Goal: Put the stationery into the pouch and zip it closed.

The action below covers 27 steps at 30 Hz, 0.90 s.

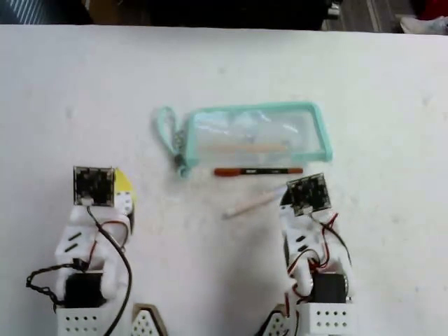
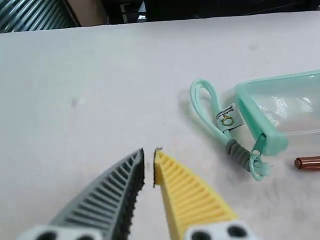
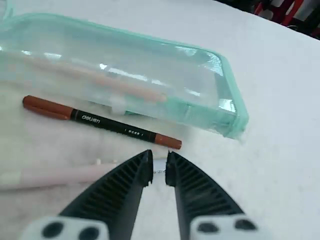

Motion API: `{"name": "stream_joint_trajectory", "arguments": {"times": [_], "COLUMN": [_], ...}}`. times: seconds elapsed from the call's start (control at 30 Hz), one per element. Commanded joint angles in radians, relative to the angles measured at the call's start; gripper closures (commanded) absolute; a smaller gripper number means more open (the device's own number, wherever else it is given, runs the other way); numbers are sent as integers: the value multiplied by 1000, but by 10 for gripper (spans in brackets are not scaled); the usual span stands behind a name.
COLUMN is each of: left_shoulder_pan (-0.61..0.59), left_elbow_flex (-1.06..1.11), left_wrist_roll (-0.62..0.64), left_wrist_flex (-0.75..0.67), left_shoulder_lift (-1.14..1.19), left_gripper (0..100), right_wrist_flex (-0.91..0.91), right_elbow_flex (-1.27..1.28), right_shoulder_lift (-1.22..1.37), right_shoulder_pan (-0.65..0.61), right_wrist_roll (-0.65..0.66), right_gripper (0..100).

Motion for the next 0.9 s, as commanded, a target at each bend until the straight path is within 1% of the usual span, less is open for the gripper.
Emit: {"name": "stream_joint_trajectory", "arguments": {"times": [0.0, 0.2, 0.3, 0.37, 0.43, 0.53, 0.6, 0.73, 0.87], "left_shoulder_pan": [-19, -19, -18, -18, -27, -87, -97, -96, -96], "left_elbow_flex": [-38, -40, -83, -137, -192, -279, -333, -457, -525], "left_wrist_roll": [6, 6, 6, 6, 6, 12, 12, 12, 12], "left_wrist_flex": [2, 2, -8, -35, -92, -193, -235, -241, -239], "left_shoulder_lift": [-4, 4, 105, 243, 418, 694, 857, 1116, 1264], "left_gripper": [928, 927, 926, 926, 928, 928, 928, 928, 928], "right_wrist_flex": [15, 15, 15, 16, 16, 16, 16, 16, 16], "right_elbow_flex": [-12, -11, -9, -8, -8, -6, -5, 3, 5], "right_shoulder_lift": [-1, -1, -1, -1, 2, 4, 4, -1, 4], "right_shoulder_pan": [-12, -13, -15, -33, -47, -54, -56, -56, -76], "right_wrist_roll": [15, 20, 21, 21, 23, 23, 23, 31, 68], "right_gripper": [949, 948, 947, 947, 947, 947, 947, 946, 946]}}
